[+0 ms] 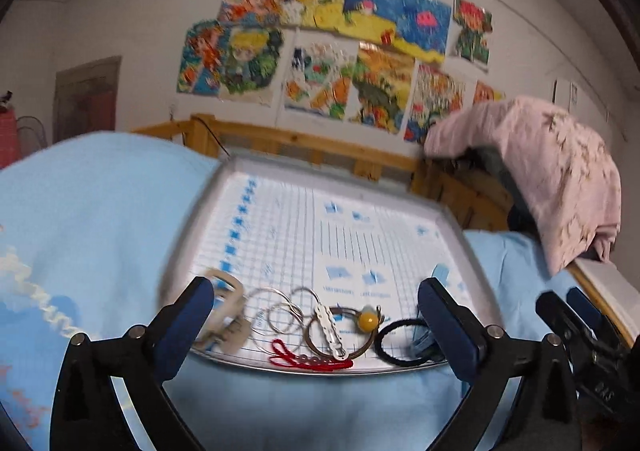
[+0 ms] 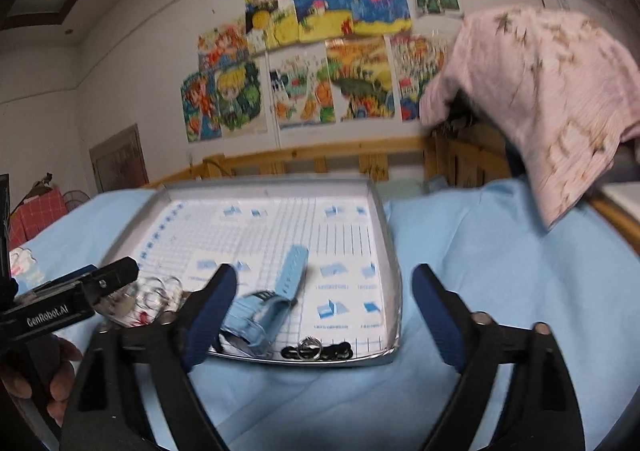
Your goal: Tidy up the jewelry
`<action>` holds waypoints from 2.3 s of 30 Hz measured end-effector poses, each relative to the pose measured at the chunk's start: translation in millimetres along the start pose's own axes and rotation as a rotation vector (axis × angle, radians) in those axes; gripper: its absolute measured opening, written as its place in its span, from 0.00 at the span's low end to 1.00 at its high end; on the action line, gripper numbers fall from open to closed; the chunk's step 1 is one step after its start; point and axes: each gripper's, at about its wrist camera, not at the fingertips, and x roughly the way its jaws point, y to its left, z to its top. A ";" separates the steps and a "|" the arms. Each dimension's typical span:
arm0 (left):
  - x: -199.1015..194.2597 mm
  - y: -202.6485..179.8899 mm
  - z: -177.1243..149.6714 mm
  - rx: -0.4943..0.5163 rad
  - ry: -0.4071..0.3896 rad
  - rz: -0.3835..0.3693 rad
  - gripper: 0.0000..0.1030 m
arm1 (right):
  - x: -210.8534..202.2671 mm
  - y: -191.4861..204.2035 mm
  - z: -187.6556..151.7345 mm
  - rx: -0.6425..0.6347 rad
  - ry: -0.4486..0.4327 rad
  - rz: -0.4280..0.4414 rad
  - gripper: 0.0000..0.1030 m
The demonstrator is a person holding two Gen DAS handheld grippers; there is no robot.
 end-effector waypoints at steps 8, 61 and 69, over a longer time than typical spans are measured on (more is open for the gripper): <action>-85.2 23.8 16.9 -0.044 -0.085 -0.007 1.00 | -71.0 21.9 19.9 -0.070 -0.129 -0.017 0.98; -240.6 109.6 -74.4 0.077 -0.164 0.074 1.00 | -231.9 123.4 -64.3 -0.145 -0.166 -0.013 0.98; -241.8 110.9 -75.0 0.079 -0.165 0.074 1.00 | -232.2 126.7 -64.9 -0.155 -0.167 -0.016 0.98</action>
